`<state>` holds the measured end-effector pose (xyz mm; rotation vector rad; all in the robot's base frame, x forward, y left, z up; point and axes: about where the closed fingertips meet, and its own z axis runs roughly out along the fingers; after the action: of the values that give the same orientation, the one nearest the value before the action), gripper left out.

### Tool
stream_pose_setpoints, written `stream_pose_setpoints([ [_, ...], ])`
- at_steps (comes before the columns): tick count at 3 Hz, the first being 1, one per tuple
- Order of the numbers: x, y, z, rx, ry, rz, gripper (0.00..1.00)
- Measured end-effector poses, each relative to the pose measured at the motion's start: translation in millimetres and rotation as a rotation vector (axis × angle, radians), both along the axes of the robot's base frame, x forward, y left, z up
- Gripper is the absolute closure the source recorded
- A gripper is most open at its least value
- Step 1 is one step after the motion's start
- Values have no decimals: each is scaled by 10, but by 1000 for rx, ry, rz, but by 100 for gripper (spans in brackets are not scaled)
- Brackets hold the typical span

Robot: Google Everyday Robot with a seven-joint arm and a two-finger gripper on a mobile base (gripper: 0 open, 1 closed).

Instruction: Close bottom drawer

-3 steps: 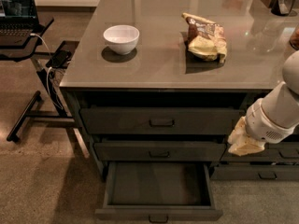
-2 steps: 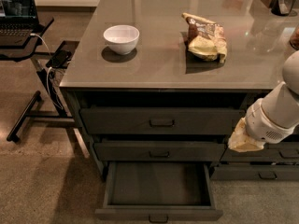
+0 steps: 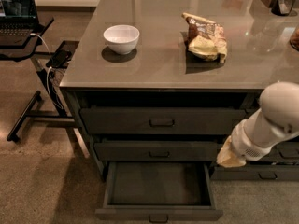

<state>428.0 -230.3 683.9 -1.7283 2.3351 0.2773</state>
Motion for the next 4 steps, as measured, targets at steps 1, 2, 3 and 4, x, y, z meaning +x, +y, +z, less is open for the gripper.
stream_pose_setpoints([
  [1, -73, -52, -642, 30, -14, -56, 100],
  [2, 45, -196, -1095, 81, -83, -141, 100],
  [3, 151, -351, -1553, 146, -100, -213, 100],
  [4, 150, -350, -1554, 146, -100, -213, 100],
])
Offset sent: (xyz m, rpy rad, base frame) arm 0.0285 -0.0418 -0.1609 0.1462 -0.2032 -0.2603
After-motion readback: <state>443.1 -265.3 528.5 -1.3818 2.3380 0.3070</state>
